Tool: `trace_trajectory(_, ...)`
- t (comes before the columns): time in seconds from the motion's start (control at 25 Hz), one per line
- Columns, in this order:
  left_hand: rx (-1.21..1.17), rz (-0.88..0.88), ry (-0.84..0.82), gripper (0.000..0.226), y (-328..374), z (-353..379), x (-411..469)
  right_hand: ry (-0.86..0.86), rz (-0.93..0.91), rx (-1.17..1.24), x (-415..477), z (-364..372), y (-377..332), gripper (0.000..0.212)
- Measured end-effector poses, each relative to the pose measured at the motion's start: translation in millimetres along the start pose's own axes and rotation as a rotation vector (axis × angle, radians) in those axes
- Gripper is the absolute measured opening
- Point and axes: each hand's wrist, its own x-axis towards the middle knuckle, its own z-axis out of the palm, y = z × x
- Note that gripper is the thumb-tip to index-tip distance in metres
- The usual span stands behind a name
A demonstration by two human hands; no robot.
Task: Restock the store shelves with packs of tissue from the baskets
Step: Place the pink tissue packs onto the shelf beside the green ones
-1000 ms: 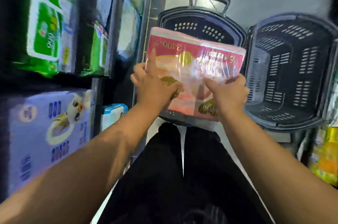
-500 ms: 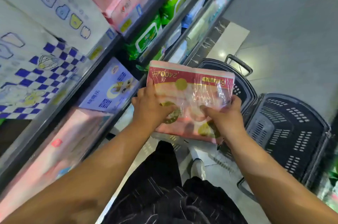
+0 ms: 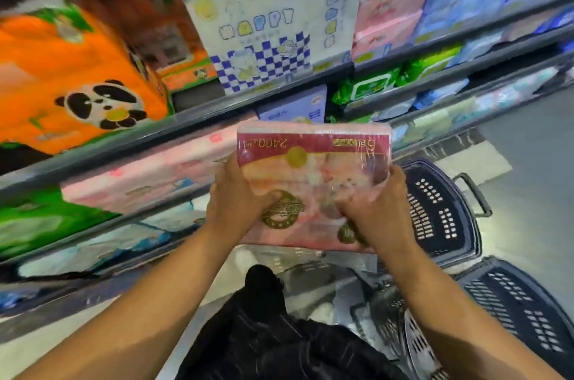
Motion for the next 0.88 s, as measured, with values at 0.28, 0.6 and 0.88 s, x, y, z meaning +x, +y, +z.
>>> trace_trajectory(0.28,-0.142,-0.1,0.199,0.081,-65,-95,-36,-0.133,-0.131,-0.028,-31,56,-88,0.102)
trace_trajectory(0.6,-0.284,-0.175,0.384,0.083,-125,-238,-68,-0.234,-0.364,0.126,-91,120,-206,0.077)
trace_trajectory(0.88,-0.288,-0.158,0.466,0.081,-159,-356,-71,-0.207,-0.519,0.121,-140,163,-295,0.079)
